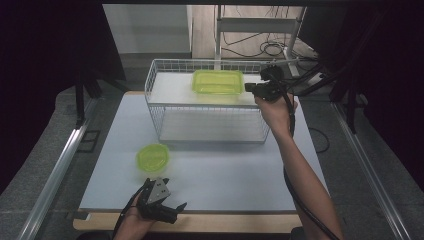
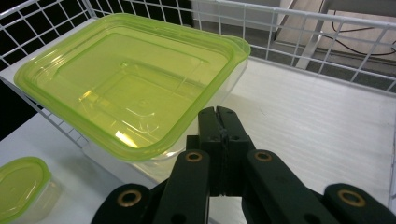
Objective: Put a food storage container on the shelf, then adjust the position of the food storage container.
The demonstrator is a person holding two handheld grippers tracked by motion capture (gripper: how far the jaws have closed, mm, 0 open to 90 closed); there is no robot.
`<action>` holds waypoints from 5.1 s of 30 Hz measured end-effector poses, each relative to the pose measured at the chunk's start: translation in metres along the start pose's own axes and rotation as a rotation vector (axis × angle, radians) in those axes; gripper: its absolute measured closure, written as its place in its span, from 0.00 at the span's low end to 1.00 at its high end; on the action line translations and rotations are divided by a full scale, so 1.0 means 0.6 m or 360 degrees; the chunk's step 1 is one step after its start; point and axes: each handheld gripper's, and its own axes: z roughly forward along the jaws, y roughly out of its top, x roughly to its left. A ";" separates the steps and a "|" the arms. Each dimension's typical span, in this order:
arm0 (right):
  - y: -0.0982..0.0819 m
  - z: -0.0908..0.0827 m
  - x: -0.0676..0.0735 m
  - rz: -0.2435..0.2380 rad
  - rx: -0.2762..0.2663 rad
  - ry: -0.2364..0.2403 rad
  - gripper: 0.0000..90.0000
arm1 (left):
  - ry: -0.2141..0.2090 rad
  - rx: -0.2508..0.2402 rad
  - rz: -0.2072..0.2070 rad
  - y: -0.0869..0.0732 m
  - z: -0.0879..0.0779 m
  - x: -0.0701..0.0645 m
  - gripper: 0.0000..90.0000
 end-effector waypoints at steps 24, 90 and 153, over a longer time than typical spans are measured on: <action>0.004 0.000 0.011 -0.0014 0.0000 0.0037 0.99 | 0.0003 0.0004 -0.0002 -0.001 0.000 0.001 0.05; -0.266 -0.084 0.093 -0.0255 0.0074 0.0353 0.36 | -0.0024 -0.0095 -0.0185 0.002 -0.035 0.041 0.10; -0.423 -0.063 0.094 -0.0321 0.0239 0.0298 0.10 | 0.0010 -0.0061 -0.0078 0.034 -0.055 0.057 0.83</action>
